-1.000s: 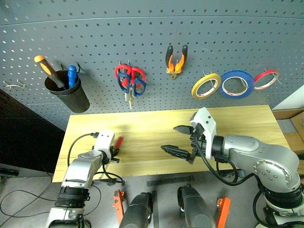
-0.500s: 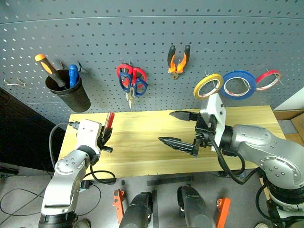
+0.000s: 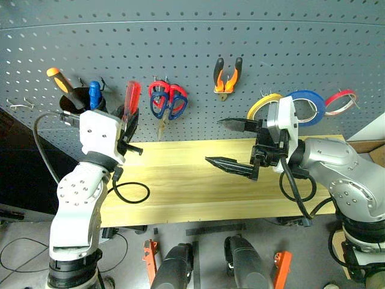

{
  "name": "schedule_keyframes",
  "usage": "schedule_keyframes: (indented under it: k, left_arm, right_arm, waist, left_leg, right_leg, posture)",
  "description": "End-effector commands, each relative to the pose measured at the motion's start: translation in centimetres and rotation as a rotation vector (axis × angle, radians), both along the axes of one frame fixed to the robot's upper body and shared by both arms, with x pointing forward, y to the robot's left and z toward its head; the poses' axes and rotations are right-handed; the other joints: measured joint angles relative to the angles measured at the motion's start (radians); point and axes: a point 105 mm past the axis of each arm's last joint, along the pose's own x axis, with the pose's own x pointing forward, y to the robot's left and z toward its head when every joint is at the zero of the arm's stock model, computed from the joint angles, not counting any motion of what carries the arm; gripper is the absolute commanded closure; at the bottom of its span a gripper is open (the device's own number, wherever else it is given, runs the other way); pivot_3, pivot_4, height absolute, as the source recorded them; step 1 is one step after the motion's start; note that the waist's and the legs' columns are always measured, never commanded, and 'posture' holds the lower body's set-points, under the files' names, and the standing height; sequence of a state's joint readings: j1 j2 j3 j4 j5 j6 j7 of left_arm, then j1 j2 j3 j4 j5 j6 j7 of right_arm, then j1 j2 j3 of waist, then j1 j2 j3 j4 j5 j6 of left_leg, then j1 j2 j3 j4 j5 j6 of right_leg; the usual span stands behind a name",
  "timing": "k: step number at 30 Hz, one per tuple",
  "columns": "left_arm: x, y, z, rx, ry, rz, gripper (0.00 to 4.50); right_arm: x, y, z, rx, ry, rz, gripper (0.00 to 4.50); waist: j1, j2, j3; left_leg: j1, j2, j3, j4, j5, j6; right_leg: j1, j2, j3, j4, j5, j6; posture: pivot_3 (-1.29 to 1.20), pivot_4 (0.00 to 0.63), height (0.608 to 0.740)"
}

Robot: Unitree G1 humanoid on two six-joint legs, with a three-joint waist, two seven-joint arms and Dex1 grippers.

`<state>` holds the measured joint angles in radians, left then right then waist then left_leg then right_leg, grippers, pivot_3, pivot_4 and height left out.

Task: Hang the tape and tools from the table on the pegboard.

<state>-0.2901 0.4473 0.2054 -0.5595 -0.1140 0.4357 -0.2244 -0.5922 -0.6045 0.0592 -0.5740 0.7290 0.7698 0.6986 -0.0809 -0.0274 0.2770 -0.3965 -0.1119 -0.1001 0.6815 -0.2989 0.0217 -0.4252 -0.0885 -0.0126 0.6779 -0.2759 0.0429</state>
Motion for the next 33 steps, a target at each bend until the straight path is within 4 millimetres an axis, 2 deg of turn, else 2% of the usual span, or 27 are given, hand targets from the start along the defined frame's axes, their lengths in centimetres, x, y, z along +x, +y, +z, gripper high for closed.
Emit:
schedule_keyframes:
  k: [1,3,5,10,18,27,30,33]
  left_arm:
    - [-0.9,0.0,4.3,-0.005,-0.157,0.025,3.69]
    - [-0.7,0.4,7.7,-0.044,-0.247,0.047,3.69]
    - [-0.8,0.8,9.7,-0.069,-0.3,0.064,3.69]
    - [-1.0,2.2,11.4,-0.089,-0.343,0.124,3.69]
    - [-0.2,5.9,9.2,-0.131,-0.288,0.244,3.69]
    - [1.1,7.6,5.4,-0.169,-0.214,0.323,3.69]
    - [1.5,7.8,4.7,-0.209,-0.205,0.328,2.7]
    - [1.3,8.0,4.8,-0.26,-0.232,0.35,1.72]
  right_arm:
    - [-0.4,0.1,1.4,0.015,-0.071,0.032,0.0]
    - [-0.3,0.1,2.0,0.023,-0.084,0.041,0.0]
    - [-0.1,0.1,2.3,0.03,-0.092,0.046,0.0]
    - [0.3,0.0,2.9,0.042,-0.108,0.047,0.0]
    - [0.6,0.2,3.3,0.051,-0.119,0.054,0.0]
    - [0.5,0.5,3.7,0.059,-0.126,0.065,0.0]
    - [0.5,0.6,3.8,0.063,-0.127,0.067,0.0]
    - [0.4,0.5,3.7,0.059,-0.124,0.068,0.0]
  waist:
    - [0.0,-0.001,0.0]
    - [0.001,-0.002,-0.002]
    - [0.0,-0.002,-0.002]
    - [-0.003,-0.002,-0.008]
    - [-0.002,-0.003,-0.013]
    - [0.0,-0.004,-0.019]
    - [0.0,-0.005,-0.02]
    - [0.0,-0.006,-0.023]
  left_leg:
    - [0.0,0.0,0.0,0.0,0.0,0.0]
    - [0.0,0.0,0.0,0.0,0.0,0.0]
    - [-0.001,0.0,-0.001,0.002,0.0,0.0]
    - [-0.001,0.0,0.0,0.001,0.0,-0.001]
    - [-0.001,0.0,0.0,0.004,0.0,-0.001]
    - [-0.003,0.0,-0.002,0.012,0.0,-0.001]
    - [-0.003,0.0,-0.001,0.015,0.0,-0.001]
    - [-0.003,0.0,-0.001,0.016,0.0,-0.001]
  right_leg:
    - [0.0,0.0,0.0,0.0,0.0,0.0]
    - [0.0,0.0,0.0,0.0,0.0,0.0]
    - [-0.001,0.0,-0.001,0.001,0.0,0.0]
    - [-0.001,0.0,-0.001,0.001,0.0,0.0]
    - [-0.001,0.0,-0.001,0.002,0.0,0.0]
    - [0.0,0.001,-0.002,0.003,0.003,0.0]
    - [0.0,0.001,-0.002,0.003,0.006,0.001]
    - [0.0,0.001,-0.001,0.003,0.008,0.001]
  posture:
    - [-0.15,0.217,0.74]
    - [-0.15,0.208,0.74]
    - [-0.14,0.201,0.74]
    - [-0.13,0.185,0.74]
    - [-0.14,0.18,0.74]
    - [-0.15,0.176,0.74]
    - [-0.16,0.177,0.74]
    - [-0.16,0.176,0.74]
